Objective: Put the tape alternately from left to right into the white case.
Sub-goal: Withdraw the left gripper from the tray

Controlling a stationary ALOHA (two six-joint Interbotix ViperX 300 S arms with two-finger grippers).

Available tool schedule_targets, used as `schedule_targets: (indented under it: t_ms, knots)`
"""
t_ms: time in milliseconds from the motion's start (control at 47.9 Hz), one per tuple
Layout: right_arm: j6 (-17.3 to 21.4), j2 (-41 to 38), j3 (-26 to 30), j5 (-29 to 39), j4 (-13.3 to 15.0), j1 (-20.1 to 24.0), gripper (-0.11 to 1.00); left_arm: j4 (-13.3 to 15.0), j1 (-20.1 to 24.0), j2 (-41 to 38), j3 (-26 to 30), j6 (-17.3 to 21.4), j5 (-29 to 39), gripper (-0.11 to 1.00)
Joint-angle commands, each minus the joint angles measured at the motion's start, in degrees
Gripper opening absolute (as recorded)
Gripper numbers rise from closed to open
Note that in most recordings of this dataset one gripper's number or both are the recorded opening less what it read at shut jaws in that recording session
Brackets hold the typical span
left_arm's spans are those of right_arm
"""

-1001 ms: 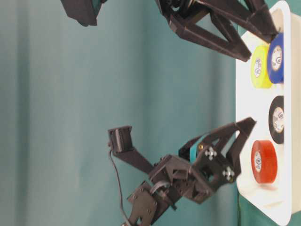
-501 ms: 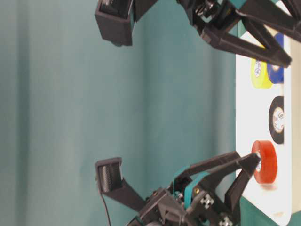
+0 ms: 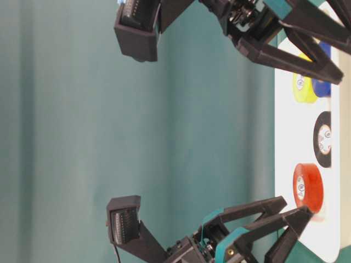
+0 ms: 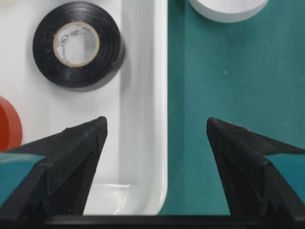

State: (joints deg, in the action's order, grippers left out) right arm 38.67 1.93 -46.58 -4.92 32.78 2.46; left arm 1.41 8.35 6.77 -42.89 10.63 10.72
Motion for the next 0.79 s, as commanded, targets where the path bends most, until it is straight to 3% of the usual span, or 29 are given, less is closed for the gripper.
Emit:
schedule_targets:
  t_ms: [0,438,772]
  knots:
    - [0.2,0.5,1.2,0.4,-0.1,0.2,0.79,0.0,-0.4,1.3,0.8,-0.1,0.1,0.88]
    - [0.3,0.5,1.2,0.4,-0.1,0.3,0.79,0.1,-5.0,1.5,1.1,-0.5,7.5,0.88]
    - [0.3,0.5,1.2,0.4,-0.1,0.3,0.79,0.1,-9.3,3.0,0.9,-4.7,8.7,0.88]
